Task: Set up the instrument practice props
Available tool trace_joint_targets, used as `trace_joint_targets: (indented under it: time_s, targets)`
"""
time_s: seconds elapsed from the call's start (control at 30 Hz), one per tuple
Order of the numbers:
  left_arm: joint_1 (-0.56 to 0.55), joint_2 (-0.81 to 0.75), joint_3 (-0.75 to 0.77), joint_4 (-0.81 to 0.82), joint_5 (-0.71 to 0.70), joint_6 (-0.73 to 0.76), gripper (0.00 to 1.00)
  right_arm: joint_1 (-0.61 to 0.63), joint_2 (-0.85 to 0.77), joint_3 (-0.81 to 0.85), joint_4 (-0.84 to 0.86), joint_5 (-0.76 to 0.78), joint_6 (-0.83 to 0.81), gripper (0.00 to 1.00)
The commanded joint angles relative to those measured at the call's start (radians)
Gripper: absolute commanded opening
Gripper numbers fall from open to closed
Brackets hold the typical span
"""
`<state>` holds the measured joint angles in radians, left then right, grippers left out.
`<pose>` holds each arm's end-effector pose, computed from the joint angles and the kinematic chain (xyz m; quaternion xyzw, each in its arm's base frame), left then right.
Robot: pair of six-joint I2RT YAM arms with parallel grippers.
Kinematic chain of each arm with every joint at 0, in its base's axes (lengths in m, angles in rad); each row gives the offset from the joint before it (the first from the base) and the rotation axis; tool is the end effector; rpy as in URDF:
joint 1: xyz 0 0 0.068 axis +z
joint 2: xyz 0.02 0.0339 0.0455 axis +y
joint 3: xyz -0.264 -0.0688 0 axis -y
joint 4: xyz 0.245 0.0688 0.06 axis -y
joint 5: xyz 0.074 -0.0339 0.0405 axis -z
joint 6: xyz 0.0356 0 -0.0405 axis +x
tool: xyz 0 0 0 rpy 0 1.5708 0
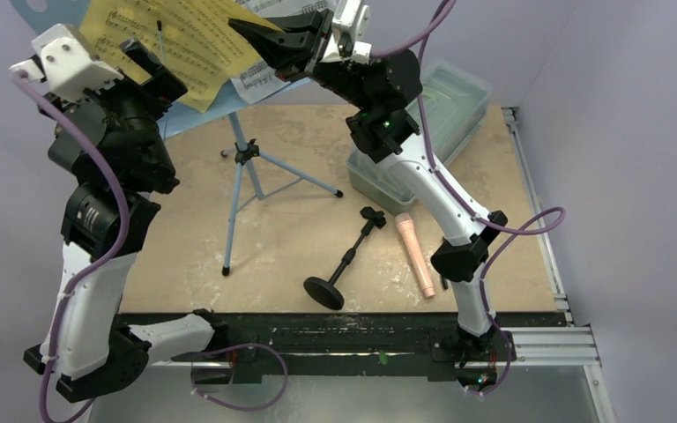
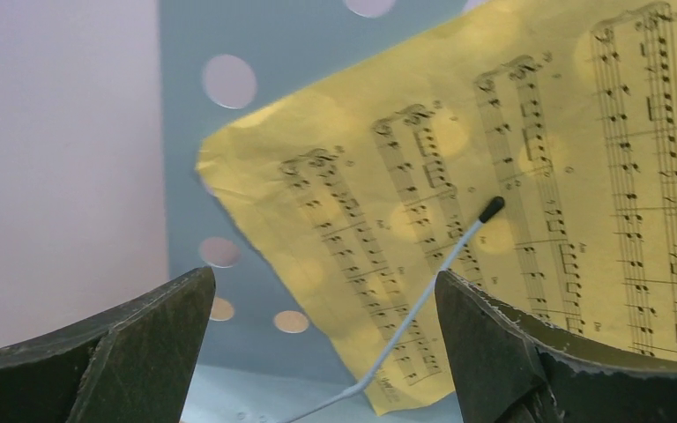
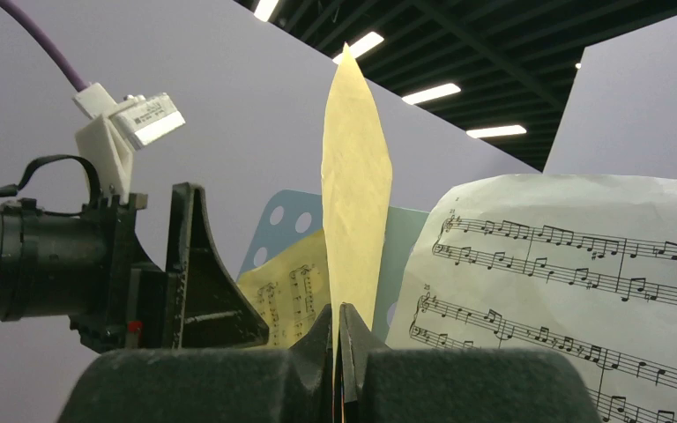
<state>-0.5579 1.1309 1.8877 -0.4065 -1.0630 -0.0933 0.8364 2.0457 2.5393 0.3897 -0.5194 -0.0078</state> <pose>0.1270 -0.0426 0.5955 -0.2905 0.5764 0.0492 0.7622 0.2513 0.3047 0.5983 -0.3540 0.1981 0.4455 0.7981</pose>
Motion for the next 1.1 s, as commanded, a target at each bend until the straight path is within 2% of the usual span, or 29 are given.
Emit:
trace_joint_targets:
  time_s: [0.0, 0.07, 0.17, 0.3, 0.37, 0.6, 0.73, 0.87, 0.97, 1.07]
  targets:
    - [-0.005, 0.02, 0.05, -0.026, 0.105, -0.015, 0.9, 0.0, -0.026, 0.012, 0.043, -0.001, 0.049, 0.0]
    - [-0.005, 0.001, 0.055, -0.031, 0.17, -0.047, 0.82, 0.001, -0.025, 0.011, 0.049, 0.007, 0.055, 0.0]
    - [-0.005, -0.022, 0.055, -0.03, 0.336, -0.084, 0.81, 0.0, -0.019, 0.012, 0.057, 0.023, 0.059, 0.02]
    - [-0.005, -0.026, 0.068, 0.003, 0.735, -0.049, 0.83, 0.0, -0.014, 0.016, 0.053, 0.03, 0.054, 0.02]
    - [-0.005, -0.028, 0.077, 0.017, 0.866, 0.005, 0.85, 0.0, -0.014, 0.016, 0.049, 0.03, 0.052, 0.01]
    - [-0.005, 0.005, 0.164, 0.005, 1.171, 0.273, 0.89, 0.0, -0.016, 0.012, 0.04, 0.027, 0.046, 0.0]
    - [-0.005, 0.021, 0.22, -0.019, 1.29, 0.474, 0.91, 0.0, -0.019, 0.014, 0.031, 0.025, 0.036, 0.0]
    - [-0.004, 0.061, 0.299, -0.094, 1.344, 0.739, 0.92, 0.001, -0.021, 0.015, 0.021, 0.021, 0.026, 0.0]
    - [-0.005, 0.142, 0.438, -0.205, 1.371, 0.913, 0.93, 0.0, -0.021, 0.015, 0.015, 0.021, 0.022, 0.0]
    - [-0.004, 0.153, 0.42, -0.215, 1.401, 1.097, 0.94, 0.001, -0.018, 0.016, 0.011, 0.022, 0.021, 0.0]
